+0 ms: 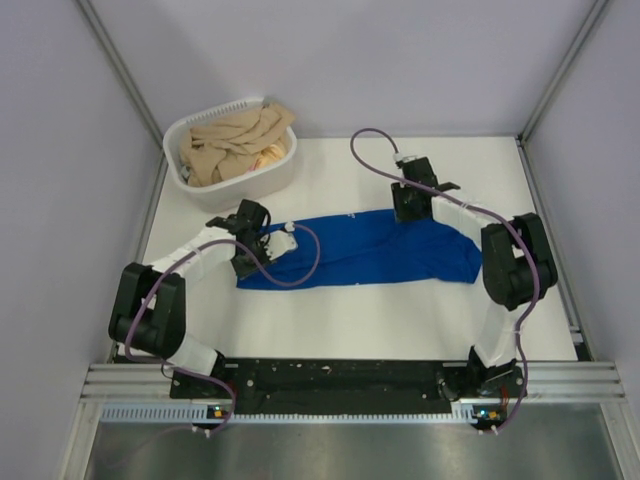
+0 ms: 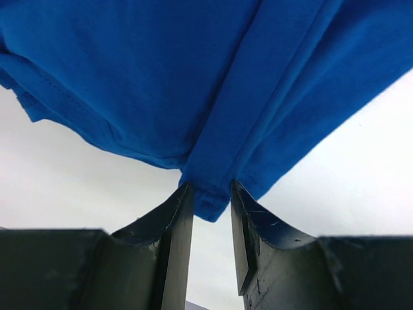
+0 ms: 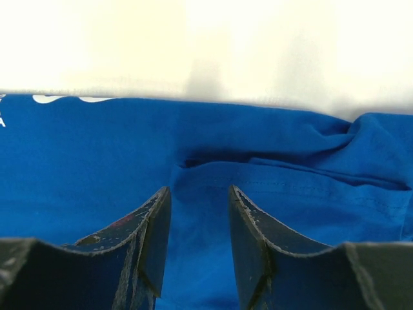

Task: Fold and stack the t-shirts
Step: Fold the other side of the tshirt into a rectangle

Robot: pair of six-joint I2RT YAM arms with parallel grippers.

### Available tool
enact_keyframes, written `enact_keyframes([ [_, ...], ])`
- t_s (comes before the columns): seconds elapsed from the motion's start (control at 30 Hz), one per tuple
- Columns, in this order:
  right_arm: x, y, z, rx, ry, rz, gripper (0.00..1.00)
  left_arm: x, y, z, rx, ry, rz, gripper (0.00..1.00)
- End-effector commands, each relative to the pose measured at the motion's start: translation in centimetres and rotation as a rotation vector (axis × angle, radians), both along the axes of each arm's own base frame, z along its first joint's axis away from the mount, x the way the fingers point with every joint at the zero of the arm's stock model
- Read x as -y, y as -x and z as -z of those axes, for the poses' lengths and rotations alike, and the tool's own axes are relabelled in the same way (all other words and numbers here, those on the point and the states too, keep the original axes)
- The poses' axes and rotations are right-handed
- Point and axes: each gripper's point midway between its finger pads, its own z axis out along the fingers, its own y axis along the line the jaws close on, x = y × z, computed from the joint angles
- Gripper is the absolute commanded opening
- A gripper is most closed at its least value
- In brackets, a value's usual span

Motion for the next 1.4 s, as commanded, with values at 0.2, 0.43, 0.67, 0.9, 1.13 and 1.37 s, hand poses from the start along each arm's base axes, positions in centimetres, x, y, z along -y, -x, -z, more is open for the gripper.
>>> enact_keyframes([
  [0.2, -2.0, -0.8, 0.1, -0.006, -0.055, 0.008, 0.4, -1.3, -1.2, 0.4, 0.036, -0.058, -0.017, 0.16],
  [0.43, -1.4, -1.4, 2.3, -0.04, 0.001, 0.026, 0.26, -0.5, -1.9, -0.8, 0.042, -0.021, -0.044, 0.0],
  [0.67, 0.8, -2.3, -1.7, 0.074, 0.076, 0.097, 0.0, -0.6, -3.5, -2.2, 0.057, 0.029, -0.127, 0.0],
  [0.9, -0.7, -3.4, -3.9, 0.153, 0.015, 0.023, 0.0, -0.8, -5.0, -0.7, 0.036, 0.022, -0.181, 0.0],
  [1.13, -2.7, -4.0, -2.2, 0.107, -0.04, -0.057, 0.24, -2.9, -6.0, 1.1, 0.043, -0.093, -0.251, 0.12],
  [1.37, 1.4, -1.3, -7.1, 0.176, -0.05, 0.044, 0.59, -3.4, -6.7, -0.6, 0.112, -0.103, -0.278, 0.48],
])
